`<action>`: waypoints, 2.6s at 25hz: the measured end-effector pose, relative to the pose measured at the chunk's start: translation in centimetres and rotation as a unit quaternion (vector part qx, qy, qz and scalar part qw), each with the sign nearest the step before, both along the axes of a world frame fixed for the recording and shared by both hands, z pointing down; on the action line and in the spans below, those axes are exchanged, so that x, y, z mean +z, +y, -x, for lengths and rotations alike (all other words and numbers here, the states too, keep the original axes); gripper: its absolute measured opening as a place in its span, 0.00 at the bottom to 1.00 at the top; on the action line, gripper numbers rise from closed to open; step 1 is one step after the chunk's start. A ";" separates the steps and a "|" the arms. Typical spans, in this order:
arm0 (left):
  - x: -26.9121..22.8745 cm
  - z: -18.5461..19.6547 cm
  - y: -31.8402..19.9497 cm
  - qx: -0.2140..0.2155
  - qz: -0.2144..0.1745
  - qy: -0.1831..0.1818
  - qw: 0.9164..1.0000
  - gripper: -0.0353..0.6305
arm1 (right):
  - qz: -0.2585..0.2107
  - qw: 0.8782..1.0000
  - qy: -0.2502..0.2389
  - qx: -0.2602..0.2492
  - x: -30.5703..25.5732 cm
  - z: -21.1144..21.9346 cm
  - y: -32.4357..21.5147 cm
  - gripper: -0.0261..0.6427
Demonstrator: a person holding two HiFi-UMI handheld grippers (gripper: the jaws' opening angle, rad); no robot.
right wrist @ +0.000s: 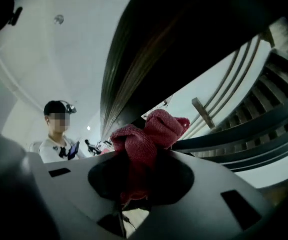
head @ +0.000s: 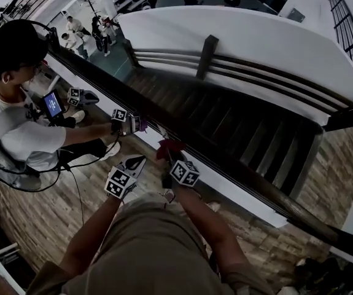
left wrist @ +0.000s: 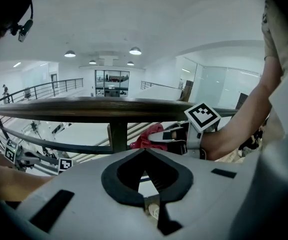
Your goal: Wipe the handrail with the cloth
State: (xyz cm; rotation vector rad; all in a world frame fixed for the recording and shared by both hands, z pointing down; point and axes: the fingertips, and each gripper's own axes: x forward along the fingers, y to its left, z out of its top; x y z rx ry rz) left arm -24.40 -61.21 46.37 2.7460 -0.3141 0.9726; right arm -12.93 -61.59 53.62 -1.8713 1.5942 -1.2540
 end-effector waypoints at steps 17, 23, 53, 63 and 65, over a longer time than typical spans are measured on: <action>-0.9 -0.5 1.4 0.020 -0.011 -0.029 0.999 0.08 | -0.069 0.988 0.140 0.000 -0.4 -2.6 -3.9 0.18; -1.4 -2.7 3.2 0.032 -0.010 -0.030 0.999 0.08 | -0.048 0.980 0.195 -0.008 -0.9 -5.1 -0.5 0.18; -3.0 -21.0 28.6 0.070 -0.003 -0.014 0.997 0.08 | 0.007 0.969 0.245 0.016 -1.2 -22.7 32.8 0.18; -3.3 -24.8 35.7 0.050 -0.007 -0.001 0.999 0.08 | 0.007 0.970 0.243 0.011 -1.5 -26.5 39.9 0.18; -3.1 -25.3 36.9 0.056 -0.003 0.001 0.998 0.08 | 0.011 0.969 0.245 0.018 -1.5 -27.3 41.3 0.18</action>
